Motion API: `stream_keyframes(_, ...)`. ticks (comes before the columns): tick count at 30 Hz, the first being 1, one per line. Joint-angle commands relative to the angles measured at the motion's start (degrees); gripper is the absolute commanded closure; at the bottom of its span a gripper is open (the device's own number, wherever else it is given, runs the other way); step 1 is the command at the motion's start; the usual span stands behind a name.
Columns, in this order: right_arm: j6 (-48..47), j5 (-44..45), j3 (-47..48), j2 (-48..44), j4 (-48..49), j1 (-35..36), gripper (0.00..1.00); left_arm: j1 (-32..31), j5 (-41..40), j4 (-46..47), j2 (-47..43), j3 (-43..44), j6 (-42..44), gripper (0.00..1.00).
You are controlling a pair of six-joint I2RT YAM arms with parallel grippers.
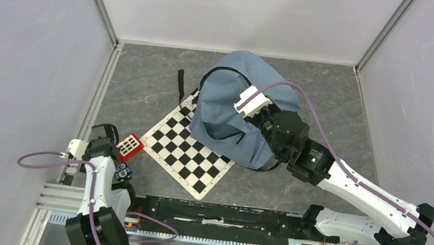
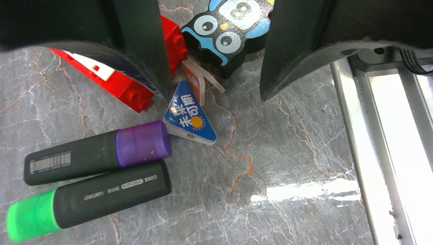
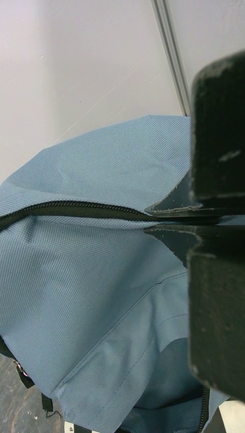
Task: Pack the student bag
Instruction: Pick up the stationery from the center of the board.
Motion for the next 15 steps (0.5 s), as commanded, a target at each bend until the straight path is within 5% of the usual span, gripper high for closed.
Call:
stream_keyframes(1, 0.21, -0.64, 1.87, 0.85, 0.2, 0.01, 1.0, 0.95, 0.77, 3.8, 0.62, -0.86, -1.2, 0.35)
stream_keyframes(15, -0.05, -0.68, 2.55, 1.6, 0.24, -0.03, 1.0, 1.26, 3.41, 4.67, -1.85, -0.46, 1.51, 0.84)
